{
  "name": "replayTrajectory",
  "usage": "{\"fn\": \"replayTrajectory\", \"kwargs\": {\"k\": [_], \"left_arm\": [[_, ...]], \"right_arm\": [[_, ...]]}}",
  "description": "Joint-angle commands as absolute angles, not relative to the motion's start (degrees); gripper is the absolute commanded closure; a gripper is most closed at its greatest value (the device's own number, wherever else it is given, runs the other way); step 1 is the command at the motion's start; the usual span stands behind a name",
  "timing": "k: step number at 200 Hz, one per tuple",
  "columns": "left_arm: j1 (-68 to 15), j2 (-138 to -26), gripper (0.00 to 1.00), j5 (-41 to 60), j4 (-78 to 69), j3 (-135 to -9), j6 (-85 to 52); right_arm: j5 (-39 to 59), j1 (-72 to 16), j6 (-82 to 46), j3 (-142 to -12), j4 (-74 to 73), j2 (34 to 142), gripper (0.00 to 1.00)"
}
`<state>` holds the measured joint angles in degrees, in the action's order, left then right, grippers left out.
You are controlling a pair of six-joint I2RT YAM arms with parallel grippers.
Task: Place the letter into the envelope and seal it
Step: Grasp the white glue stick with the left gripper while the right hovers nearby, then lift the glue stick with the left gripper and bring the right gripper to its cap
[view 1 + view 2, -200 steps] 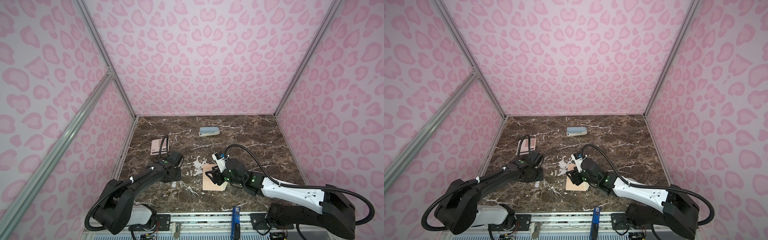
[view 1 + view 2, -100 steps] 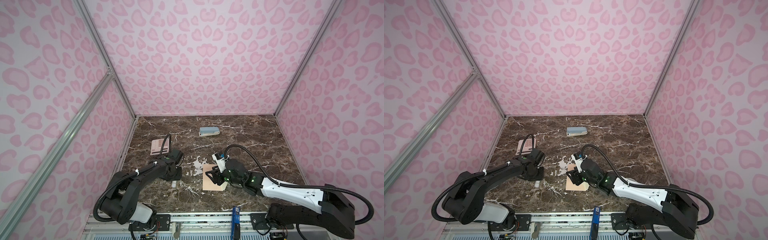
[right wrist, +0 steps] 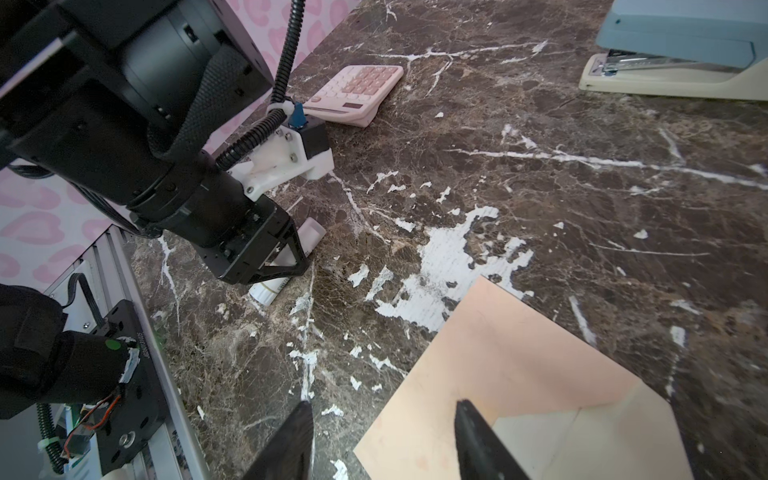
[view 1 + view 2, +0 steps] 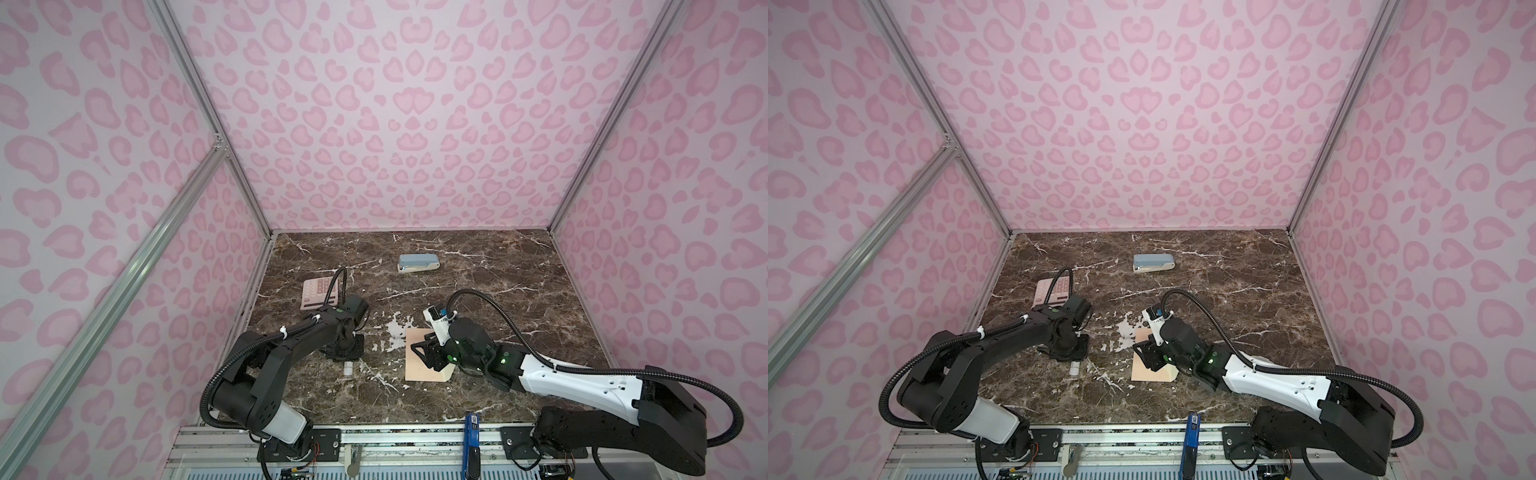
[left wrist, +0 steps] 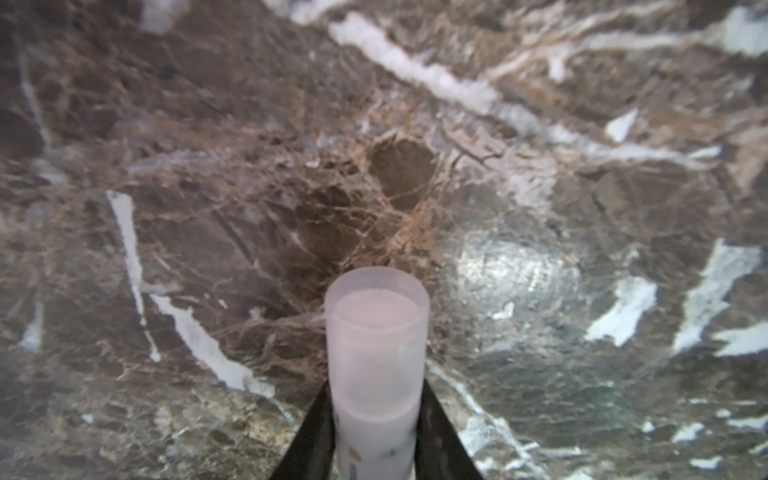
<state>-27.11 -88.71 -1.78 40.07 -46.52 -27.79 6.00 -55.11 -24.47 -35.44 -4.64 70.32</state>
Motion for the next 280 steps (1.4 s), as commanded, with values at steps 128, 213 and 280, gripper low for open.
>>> {"fn": "replayTrajectory", "kwargs": {"k": [128,213,280], "left_arm": [[-28.5,-74.7,0.80,0.6,40.0,-50.7,-25.1],[-39.6,-56.3,0.82,-1.0,16.1,-48.0,-19.6],[-47.0,-58.2,0.81,-0.9,0.4,-44.6,-15.9]], "right_arm": [[1.5,-55.1,-24.6,-38.6,-1.9,66.0,0.43],[3.8,-51.2,-31.6,-49.9,3.1,63.4,0.41],[9.1,-49.7,-34.4,-62.4,14.8,69.9,0.39]]}}
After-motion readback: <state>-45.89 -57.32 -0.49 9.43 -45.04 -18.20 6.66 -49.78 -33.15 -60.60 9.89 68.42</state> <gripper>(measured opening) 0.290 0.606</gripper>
